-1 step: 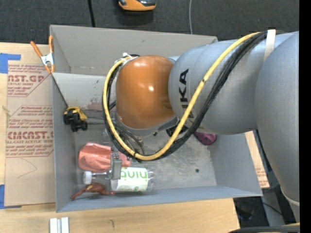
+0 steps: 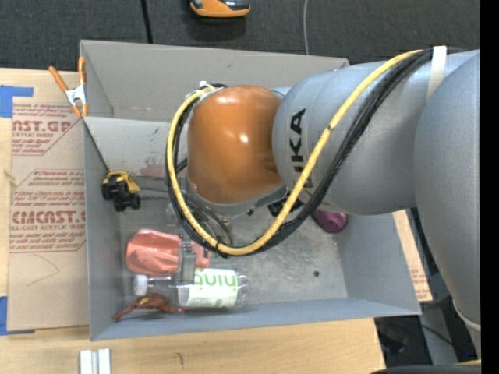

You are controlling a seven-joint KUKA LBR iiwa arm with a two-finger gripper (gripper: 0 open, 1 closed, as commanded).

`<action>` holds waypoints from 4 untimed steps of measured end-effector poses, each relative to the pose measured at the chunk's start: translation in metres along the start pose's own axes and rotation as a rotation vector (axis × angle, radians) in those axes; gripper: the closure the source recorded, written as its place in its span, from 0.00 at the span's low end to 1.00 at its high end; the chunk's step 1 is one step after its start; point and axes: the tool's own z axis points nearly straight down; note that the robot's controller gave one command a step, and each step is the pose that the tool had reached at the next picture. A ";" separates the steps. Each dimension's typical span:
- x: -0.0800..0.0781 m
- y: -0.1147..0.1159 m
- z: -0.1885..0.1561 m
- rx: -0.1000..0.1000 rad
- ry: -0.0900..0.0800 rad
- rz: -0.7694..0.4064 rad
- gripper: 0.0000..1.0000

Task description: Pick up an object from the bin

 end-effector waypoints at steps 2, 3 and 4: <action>0.000 -0.006 0.050 0.002 0.002 -0.145 0.00; 0.007 -0.007 0.080 0.000 -0.002 -0.252 0.00; -0.016 0.006 0.113 -0.006 -0.056 -0.451 1.00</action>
Offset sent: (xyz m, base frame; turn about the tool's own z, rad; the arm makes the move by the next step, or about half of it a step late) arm 0.0090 0.0065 -0.0480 -0.1873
